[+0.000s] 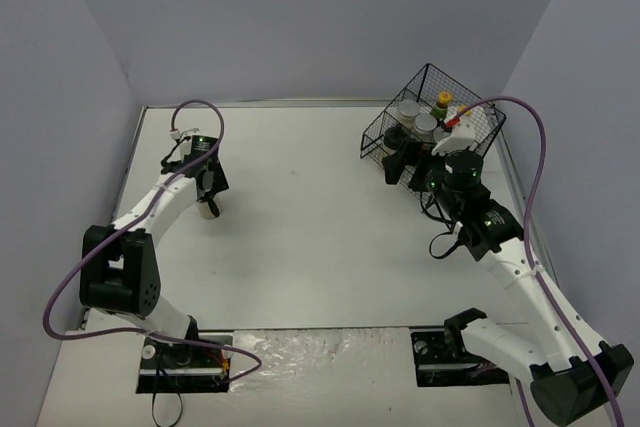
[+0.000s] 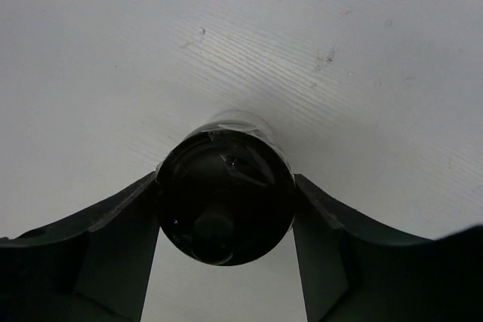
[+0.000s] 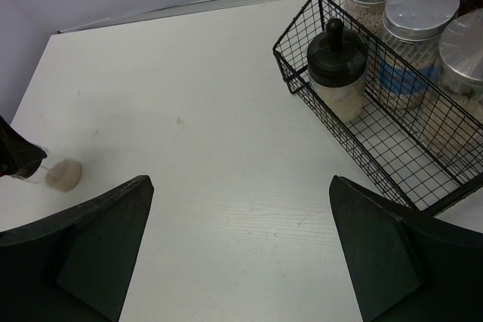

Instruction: Organize the condiment bottles

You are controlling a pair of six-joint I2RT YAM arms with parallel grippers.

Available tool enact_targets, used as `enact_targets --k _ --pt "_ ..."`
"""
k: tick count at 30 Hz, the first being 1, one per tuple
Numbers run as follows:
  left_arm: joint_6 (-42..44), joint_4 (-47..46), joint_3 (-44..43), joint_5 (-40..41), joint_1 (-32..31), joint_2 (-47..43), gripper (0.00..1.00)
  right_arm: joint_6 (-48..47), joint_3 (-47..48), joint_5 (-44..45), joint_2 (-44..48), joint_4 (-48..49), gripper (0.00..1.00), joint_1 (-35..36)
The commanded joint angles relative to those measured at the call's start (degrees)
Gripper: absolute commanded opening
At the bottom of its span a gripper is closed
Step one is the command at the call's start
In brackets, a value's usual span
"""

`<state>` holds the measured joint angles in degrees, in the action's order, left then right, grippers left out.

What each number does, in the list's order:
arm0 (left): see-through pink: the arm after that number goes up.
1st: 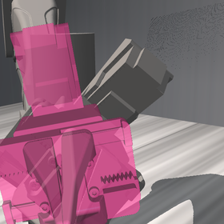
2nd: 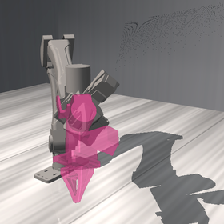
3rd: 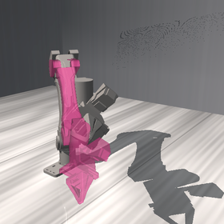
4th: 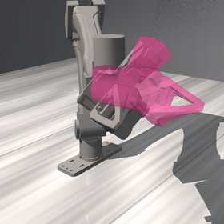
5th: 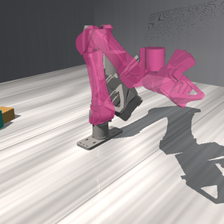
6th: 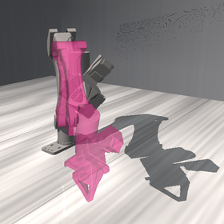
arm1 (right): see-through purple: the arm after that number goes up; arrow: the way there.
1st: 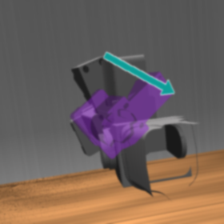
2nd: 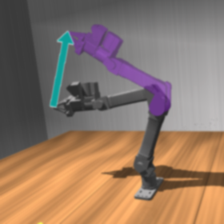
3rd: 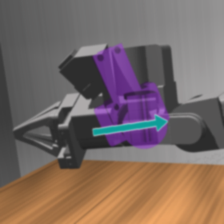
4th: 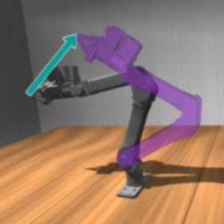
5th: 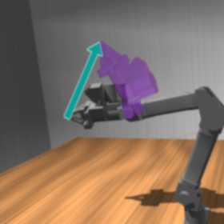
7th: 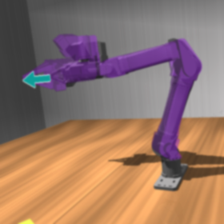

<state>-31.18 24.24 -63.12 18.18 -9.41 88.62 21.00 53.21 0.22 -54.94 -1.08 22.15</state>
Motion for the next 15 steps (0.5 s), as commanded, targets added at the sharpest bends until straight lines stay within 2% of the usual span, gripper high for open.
enact_targets --k 1,3,6,8,15 --pt "1.16 -2.79 -3.23 -4.56 -1.8 -0.97 0.31 -1.27 1.87 -1.55 -0.76 3.37 1.0 -0.27" --pt "1.57 -2.86 -4.39 -5.65 -4.02 -0.69 0.15 -1.76 2.58 -1.69 -1.41 3.37 1.0 -0.27" --pt "2.54 -3.3 -6.41 -8.96 -8.22 0.89 0.04 -2.52 3.19 -1.93 -2.53 3.29 1.0 -0.27" --pt "4.2 -3.08 -10.3 -12.13 -11.76 3.56 0.0 -3.1 3.69 -2.29 -3.18 3.36 1.0 -0.27" --pt "7.01 -2.36 -22.44 -16.59 -25.78 12.86 0.0 -4.38 3.75 -3.91 -4.04 3.37 1.0 -0.27"
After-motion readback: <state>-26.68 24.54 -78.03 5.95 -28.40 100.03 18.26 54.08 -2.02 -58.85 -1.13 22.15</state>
